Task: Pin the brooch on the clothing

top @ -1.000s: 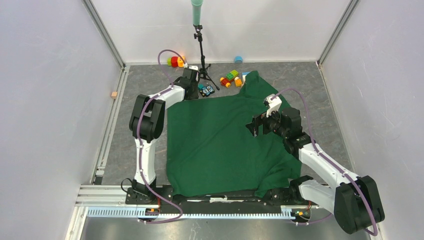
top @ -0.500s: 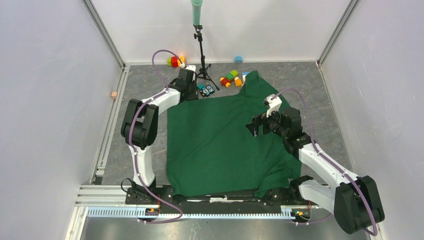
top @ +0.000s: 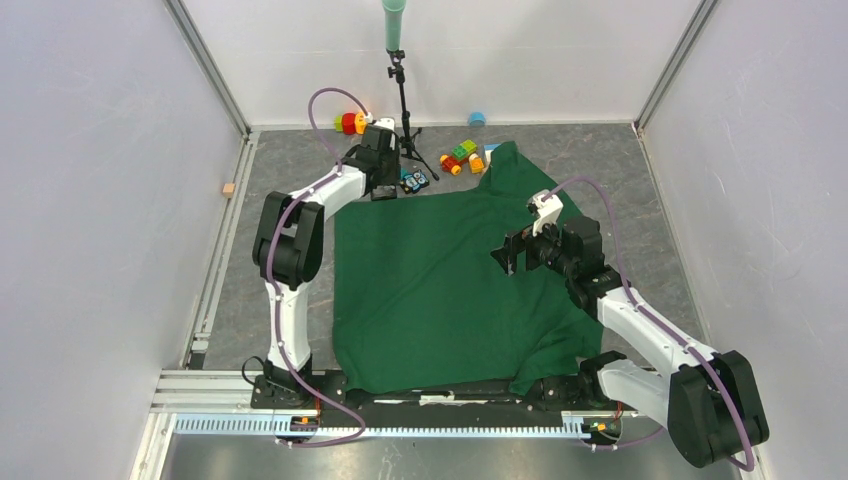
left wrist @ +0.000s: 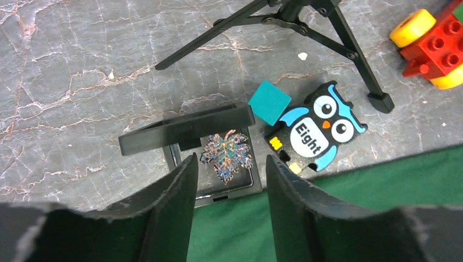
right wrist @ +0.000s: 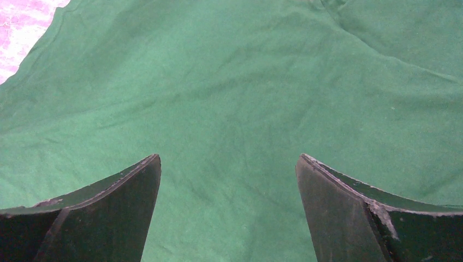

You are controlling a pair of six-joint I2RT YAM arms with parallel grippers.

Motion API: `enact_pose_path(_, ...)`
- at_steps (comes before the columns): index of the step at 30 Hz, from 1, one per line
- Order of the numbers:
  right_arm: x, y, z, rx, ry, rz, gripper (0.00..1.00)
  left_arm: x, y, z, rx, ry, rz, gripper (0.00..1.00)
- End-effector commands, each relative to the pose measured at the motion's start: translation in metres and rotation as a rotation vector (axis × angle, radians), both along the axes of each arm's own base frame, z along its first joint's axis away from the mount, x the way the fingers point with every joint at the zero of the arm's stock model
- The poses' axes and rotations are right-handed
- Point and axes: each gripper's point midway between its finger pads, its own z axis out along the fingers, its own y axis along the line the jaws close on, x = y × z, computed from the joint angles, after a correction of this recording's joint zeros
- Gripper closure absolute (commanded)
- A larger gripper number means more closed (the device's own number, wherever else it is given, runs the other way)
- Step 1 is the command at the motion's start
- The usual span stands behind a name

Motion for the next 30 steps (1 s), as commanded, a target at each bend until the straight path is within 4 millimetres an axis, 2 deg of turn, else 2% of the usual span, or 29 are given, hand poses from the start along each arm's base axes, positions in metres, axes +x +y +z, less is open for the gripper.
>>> enact_pose_path(1, 0.003, 0.001, 0.004, 0.015, -0.024, 0.005, 0.02, 0.010, 0.005, -0.001, 0.026, -0.001, 0.045, 0.42)
enact_pose_path(5, 0.004, 0.001, 0.003, 0.014, -0.018, 0.005, 0.02, 0.010, 0.009, -0.008, 0.048, 0.014, 0.056, 0.38)
enact_pose_path(21, 0.003, 0.002, 0.001, 0.015, -0.012, 0.010, 0.02, 0.010, 0.007, -0.026, 0.064, 0.070, 0.043, 0.37)
enact_pose_path(30, 0.002, 0.002, 0.002, 0.018, -0.013, 0.013, 0.02, 0.010, 0.008, -0.029, 0.071, 0.089, 0.043, 0.37)
